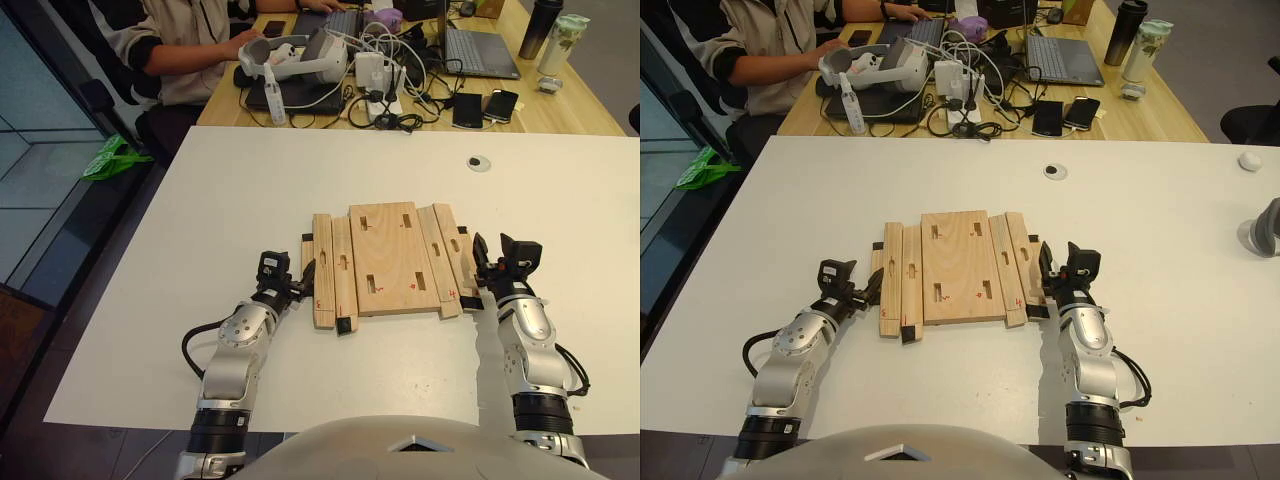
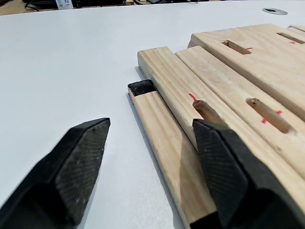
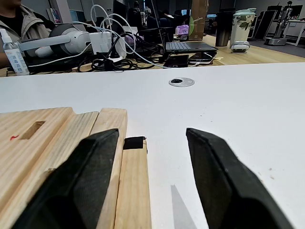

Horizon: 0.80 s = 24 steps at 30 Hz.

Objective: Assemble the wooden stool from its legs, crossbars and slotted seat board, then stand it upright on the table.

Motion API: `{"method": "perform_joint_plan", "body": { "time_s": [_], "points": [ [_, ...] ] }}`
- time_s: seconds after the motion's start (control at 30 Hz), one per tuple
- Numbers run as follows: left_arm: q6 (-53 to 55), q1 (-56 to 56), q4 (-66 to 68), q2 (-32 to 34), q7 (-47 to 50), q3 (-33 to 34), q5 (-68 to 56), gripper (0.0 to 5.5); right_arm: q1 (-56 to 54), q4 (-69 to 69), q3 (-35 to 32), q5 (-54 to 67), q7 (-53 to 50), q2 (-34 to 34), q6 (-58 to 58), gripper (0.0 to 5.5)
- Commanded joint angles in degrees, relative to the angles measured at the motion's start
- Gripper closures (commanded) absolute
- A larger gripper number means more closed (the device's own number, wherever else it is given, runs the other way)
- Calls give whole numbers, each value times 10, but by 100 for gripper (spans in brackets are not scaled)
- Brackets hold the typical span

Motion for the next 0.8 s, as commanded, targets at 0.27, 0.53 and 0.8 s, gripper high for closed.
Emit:
{"method": "perform_joint_plan", "body": {
  "time_s": [0.27,0.53,0.8],
  "points": [
    [60,26,-34,16,-9,10,-17,225,2,-3,-6,6,4,-6,10,289],
    [164,2,-79,12,-33,6,-84,225,3,-3,-5,4,8,-11,8,289],
    [315,-52,-108,59,-10,1,-67,225,-3,-2,-7,6,14,-16,10,289]
  ]
}}
